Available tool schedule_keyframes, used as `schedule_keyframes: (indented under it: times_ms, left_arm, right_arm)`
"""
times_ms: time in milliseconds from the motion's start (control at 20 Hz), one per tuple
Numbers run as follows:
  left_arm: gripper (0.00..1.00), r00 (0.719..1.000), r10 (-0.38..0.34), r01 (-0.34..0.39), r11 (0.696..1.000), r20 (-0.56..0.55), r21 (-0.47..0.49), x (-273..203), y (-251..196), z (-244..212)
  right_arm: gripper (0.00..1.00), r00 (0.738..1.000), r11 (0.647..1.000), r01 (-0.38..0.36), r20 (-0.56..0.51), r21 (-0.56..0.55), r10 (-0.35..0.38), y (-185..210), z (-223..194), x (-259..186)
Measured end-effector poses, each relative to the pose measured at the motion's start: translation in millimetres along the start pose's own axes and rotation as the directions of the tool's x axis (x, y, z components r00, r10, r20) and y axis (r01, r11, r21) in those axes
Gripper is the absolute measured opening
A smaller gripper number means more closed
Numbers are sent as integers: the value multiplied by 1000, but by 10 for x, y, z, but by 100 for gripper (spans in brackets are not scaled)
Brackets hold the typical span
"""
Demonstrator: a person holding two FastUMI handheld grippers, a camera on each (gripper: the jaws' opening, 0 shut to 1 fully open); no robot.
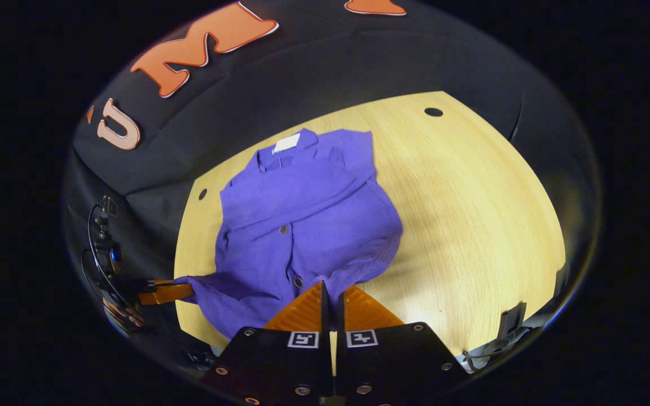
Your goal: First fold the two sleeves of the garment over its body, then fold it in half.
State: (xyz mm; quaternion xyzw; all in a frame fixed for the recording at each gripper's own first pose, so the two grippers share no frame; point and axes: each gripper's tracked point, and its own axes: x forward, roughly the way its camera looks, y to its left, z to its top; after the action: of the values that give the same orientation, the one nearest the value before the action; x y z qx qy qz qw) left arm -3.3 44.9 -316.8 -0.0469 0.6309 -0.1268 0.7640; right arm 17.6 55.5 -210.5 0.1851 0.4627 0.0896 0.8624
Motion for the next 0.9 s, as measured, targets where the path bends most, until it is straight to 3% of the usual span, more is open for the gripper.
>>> schedule_keyframes:
  times_ms: [350, 550, 700, 900]
  left_arm:
    - [8, 992, 21, -30, 997, 128, 71, -254, 199, 1060]
    - [8, 975, 94, -112, 990, 200, 83, -275, 354, 1578]
    - [8, 955, 138, -154, 987, 261, 44, -234, 395, 2010]
    - [8, 926, 188, -165, 981, 326, -99, -60, 555, 2454]
  right_arm:
    - [3, 996, 997, 6, 87, -82, 2, 215, 778, -14]
    - [3, 995, 989, -12, 95, -145, 26, 278, 1196, 191]
    - [3, 994, 988, -33, 99, -148, 48, 271, 1530, 397]
    - [3, 993, 990, -43, 102, -136, 57, 155, 1937, 703]
